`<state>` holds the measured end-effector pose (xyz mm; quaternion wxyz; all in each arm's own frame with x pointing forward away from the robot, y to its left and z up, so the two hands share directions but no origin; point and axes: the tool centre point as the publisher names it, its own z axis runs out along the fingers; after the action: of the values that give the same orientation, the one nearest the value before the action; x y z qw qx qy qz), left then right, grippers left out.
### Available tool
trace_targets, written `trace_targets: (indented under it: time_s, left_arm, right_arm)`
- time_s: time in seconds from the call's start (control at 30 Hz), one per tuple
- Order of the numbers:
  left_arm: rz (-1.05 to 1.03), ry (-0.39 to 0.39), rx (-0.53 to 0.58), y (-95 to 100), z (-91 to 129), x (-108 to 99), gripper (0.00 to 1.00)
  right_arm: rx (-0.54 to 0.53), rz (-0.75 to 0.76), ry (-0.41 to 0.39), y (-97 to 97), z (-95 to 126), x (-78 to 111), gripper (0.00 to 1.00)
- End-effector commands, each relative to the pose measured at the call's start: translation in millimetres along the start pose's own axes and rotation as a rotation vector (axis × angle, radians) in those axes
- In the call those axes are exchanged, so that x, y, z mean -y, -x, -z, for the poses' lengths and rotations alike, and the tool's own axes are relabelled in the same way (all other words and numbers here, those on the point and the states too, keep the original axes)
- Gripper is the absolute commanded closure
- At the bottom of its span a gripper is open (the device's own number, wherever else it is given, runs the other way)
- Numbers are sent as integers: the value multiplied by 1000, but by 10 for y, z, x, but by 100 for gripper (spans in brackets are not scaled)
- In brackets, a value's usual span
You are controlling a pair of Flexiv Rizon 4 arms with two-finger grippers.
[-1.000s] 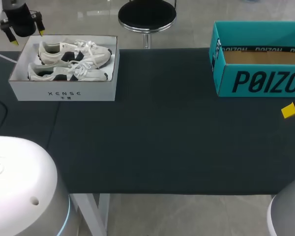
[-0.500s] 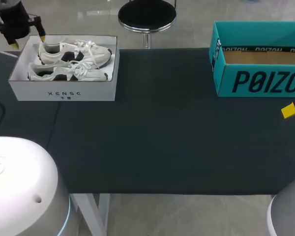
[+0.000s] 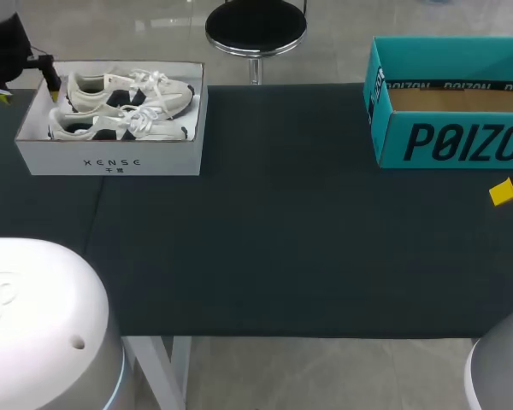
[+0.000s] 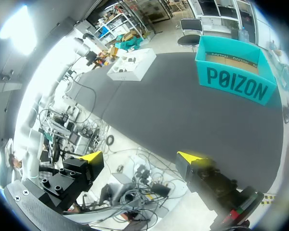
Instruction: Take the shoe out of the shoebox, open the shoe tongue, remove and reinsert the insole, then place the shoe into the shoebox
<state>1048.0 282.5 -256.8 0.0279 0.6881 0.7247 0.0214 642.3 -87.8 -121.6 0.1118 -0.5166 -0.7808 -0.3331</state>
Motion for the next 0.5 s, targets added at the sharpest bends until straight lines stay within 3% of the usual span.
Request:
trace_targets:
  time_s: [0.03, 0.5]
  left_arm:
    - [-17, 11, -2, -38, -94, -90, 0]
    - [-63, 28, -3, -61, -434, -109, 0]
  right_arm:
    - [4, -1, 11, -13, -2, 65, 0]
    - [4, -1, 11, -13, -2, 65, 0]
